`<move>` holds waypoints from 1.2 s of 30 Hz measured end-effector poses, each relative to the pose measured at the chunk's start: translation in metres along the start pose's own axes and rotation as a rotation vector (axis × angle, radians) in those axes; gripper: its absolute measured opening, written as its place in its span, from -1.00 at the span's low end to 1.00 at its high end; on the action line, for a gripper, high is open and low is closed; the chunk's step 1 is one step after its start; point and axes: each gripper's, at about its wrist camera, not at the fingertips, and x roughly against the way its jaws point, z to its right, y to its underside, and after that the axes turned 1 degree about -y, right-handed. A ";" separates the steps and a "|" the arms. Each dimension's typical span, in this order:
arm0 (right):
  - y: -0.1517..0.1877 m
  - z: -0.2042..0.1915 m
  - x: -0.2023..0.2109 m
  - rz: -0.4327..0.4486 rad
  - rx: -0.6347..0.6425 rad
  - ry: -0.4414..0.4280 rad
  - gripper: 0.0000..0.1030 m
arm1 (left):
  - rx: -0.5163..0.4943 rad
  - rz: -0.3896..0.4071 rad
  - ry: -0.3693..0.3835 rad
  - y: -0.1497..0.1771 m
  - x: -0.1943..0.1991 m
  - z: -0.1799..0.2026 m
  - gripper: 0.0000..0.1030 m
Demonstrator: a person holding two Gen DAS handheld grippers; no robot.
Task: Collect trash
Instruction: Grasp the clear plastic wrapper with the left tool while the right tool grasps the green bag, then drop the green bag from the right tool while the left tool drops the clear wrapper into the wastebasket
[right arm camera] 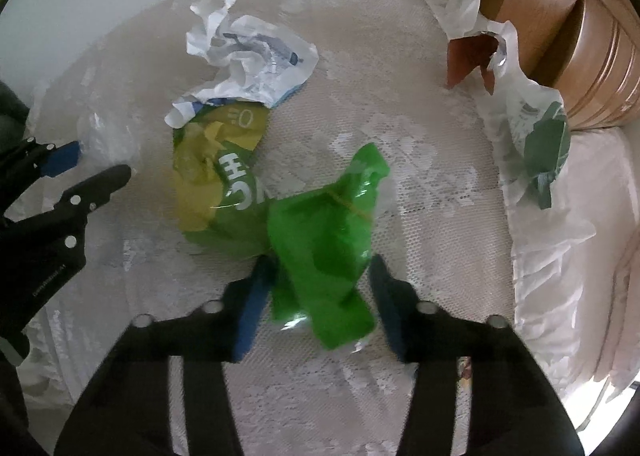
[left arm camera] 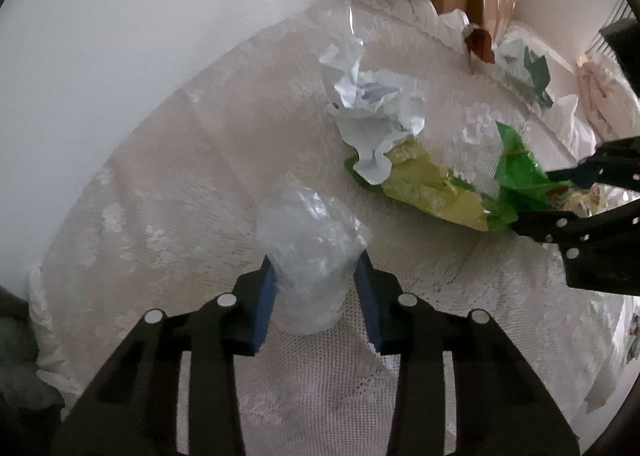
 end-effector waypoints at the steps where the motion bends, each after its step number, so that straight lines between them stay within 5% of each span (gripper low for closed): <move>1: -0.002 -0.001 0.001 0.003 0.005 0.005 -0.07 | 0.003 0.005 0.000 0.000 0.002 -0.001 -0.29; 13: 0.024 0.008 0.045 0.086 0.024 0.032 -0.08 | 0.074 0.101 -0.026 0.031 0.062 0.001 -0.30; 20: 0.071 0.006 0.084 0.169 0.039 0.028 -0.08 | 0.138 0.144 -0.013 0.071 0.099 0.019 -0.30; 29: 0.167 0.009 0.126 0.267 -0.004 -0.017 -0.07 | 0.072 0.180 0.019 0.114 0.141 0.080 -0.30; 36: 0.266 0.054 0.137 0.360 -0.190 -0.053 -0.07 | -0.020 0.169 0.098 0.141 0.151 0.152 -0.29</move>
